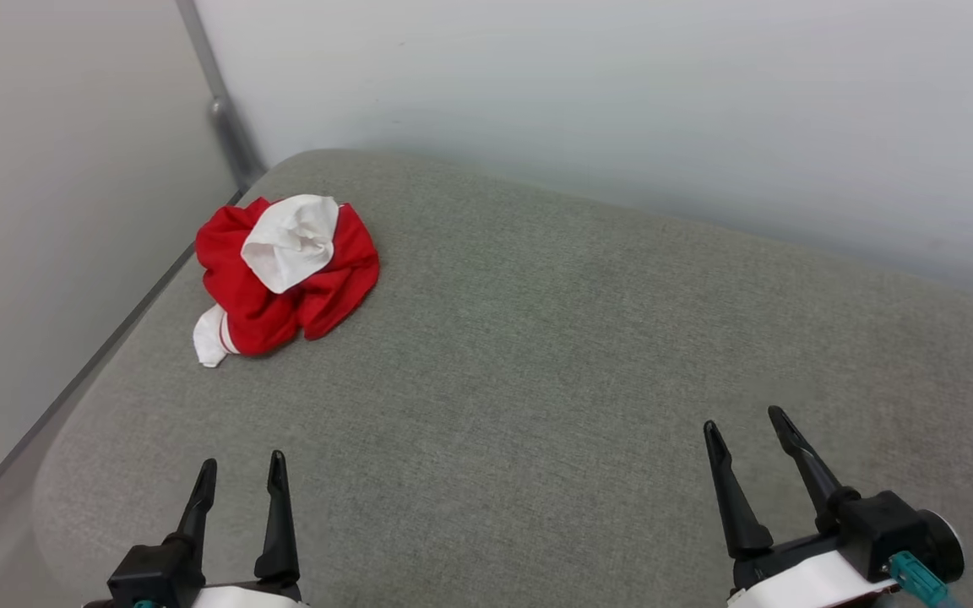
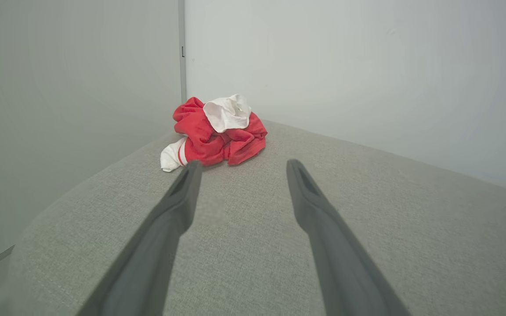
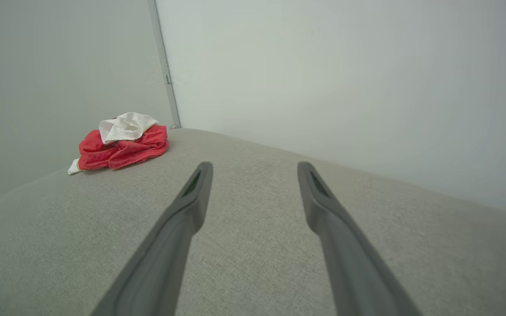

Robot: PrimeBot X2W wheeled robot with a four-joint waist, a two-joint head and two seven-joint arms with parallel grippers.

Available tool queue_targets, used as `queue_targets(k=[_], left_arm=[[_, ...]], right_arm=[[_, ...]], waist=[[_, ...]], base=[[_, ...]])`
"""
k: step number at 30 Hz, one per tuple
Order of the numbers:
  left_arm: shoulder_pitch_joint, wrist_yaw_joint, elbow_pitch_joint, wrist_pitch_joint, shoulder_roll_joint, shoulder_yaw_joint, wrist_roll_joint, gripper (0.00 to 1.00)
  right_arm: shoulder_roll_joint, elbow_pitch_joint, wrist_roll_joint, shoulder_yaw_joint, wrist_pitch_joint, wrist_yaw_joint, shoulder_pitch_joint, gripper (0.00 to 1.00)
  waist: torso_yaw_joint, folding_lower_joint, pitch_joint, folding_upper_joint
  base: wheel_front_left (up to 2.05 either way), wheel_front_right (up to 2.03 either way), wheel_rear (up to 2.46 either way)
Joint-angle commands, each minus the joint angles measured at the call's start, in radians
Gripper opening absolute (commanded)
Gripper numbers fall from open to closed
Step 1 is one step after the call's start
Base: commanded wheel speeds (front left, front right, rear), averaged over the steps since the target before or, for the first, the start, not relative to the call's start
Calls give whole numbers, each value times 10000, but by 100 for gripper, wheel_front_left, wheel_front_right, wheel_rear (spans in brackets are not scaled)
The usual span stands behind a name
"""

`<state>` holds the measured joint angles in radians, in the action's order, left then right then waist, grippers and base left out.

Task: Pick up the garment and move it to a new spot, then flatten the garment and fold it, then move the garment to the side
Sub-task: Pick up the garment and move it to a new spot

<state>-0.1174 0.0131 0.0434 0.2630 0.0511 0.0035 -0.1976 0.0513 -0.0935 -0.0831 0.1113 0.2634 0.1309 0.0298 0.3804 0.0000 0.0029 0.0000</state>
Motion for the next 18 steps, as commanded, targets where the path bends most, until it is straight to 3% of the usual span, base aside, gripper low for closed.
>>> queue_targets(k=[1,18], left_arm=[[76,-31,-7,26,-10,-20,-49,100],[40,48,-52,28,-8,-106,93,100]], right_arm=[[-20,2,-2,25,23,-3,-27,100],[-20,-89,-23,117,23,-3,-77,100]], waist=[[220,0,38,0],[634,0,-21,0]], base=[[0,0,0],[0,0,0]])
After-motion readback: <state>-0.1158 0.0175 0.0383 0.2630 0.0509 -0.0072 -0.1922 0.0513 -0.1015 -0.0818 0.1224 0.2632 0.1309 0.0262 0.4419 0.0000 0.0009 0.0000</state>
